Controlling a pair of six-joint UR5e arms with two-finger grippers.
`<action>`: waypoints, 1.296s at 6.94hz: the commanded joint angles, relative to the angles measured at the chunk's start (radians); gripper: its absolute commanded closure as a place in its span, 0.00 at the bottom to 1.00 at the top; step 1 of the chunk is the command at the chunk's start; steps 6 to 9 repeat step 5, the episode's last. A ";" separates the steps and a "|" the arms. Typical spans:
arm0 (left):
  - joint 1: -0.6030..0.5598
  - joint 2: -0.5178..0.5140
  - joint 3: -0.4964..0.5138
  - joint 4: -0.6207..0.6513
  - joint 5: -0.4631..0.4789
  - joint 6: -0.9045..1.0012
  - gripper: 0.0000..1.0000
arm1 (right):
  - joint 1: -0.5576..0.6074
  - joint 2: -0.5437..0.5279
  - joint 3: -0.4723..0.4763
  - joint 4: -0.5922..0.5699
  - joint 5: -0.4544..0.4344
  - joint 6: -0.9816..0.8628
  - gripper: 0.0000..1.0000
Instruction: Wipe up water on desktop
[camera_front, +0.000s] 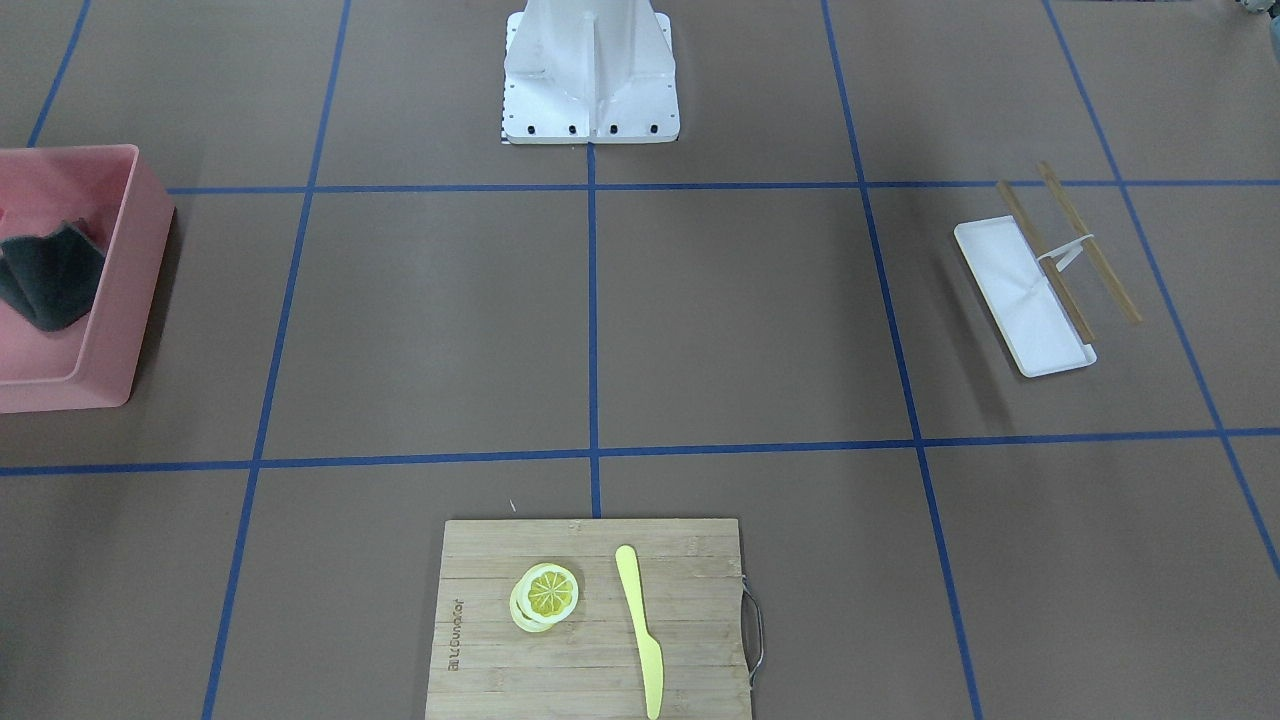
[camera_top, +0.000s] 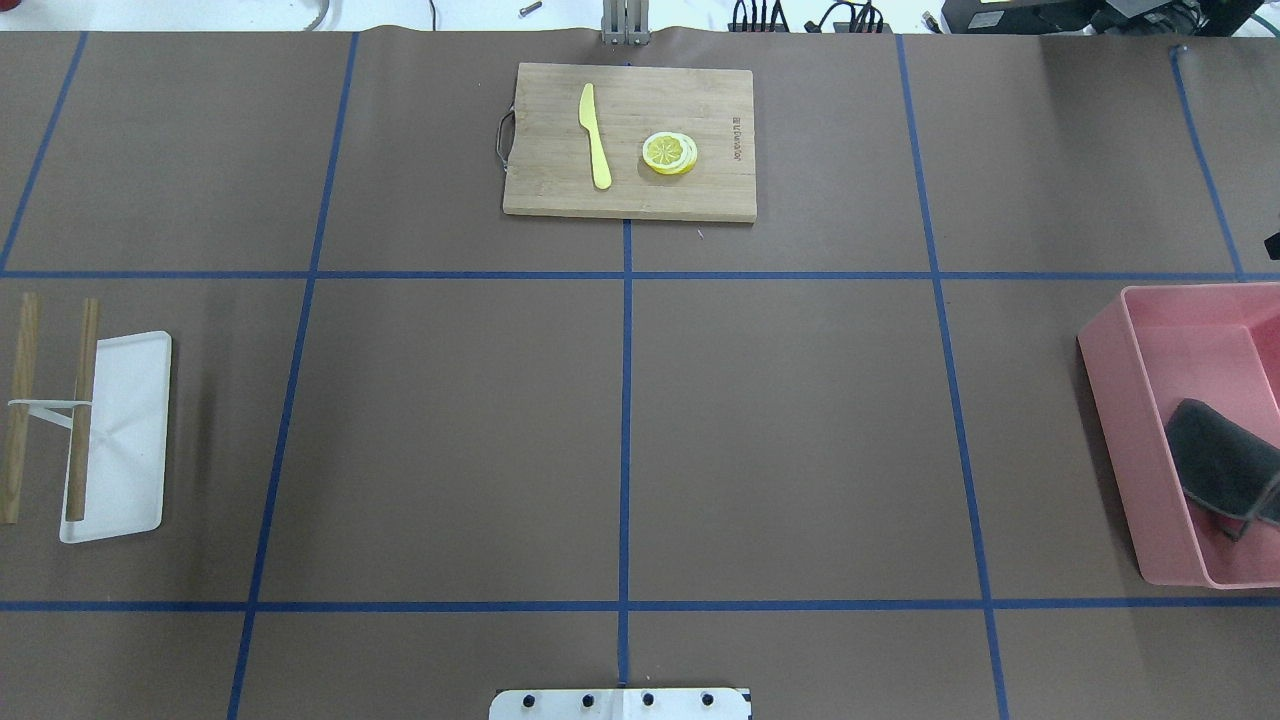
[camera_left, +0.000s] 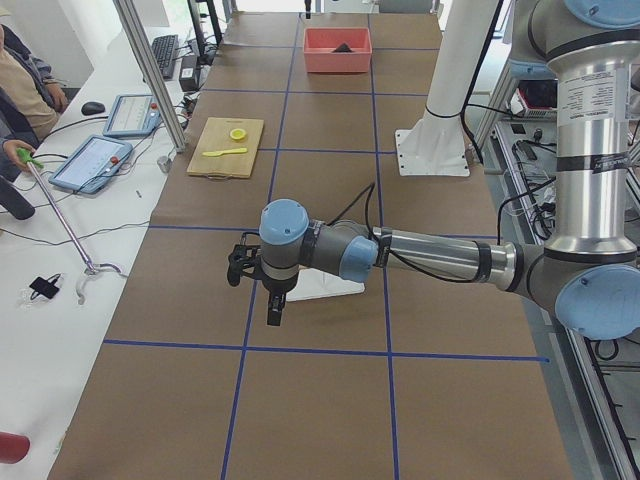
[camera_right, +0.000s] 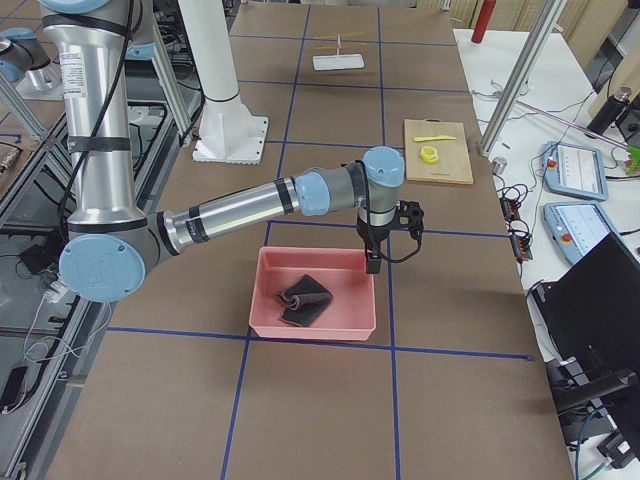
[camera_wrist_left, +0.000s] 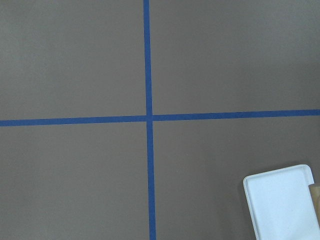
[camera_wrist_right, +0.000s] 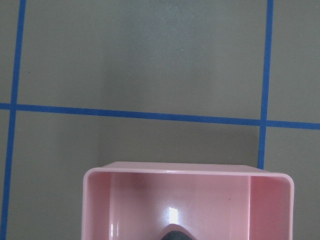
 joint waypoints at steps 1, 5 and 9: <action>0.001 -0.006 -0.008 -0.001 -0.001 0.003 0.02 | -0.001 0.003 0.005 0.000 0.011 0.000 0.00; 0.001 -0.041 -0.007 -0.001 -0.001 -0.002 0.02 | -0.003 0.023 -0.003 0.000 0.024 0.000 0.00; 0.001 -0.041 -0.007 -0.001 -0.001 -0.002 0.02 | -0.003 0.023 -0.003 0.000 0.024 0.000 0.00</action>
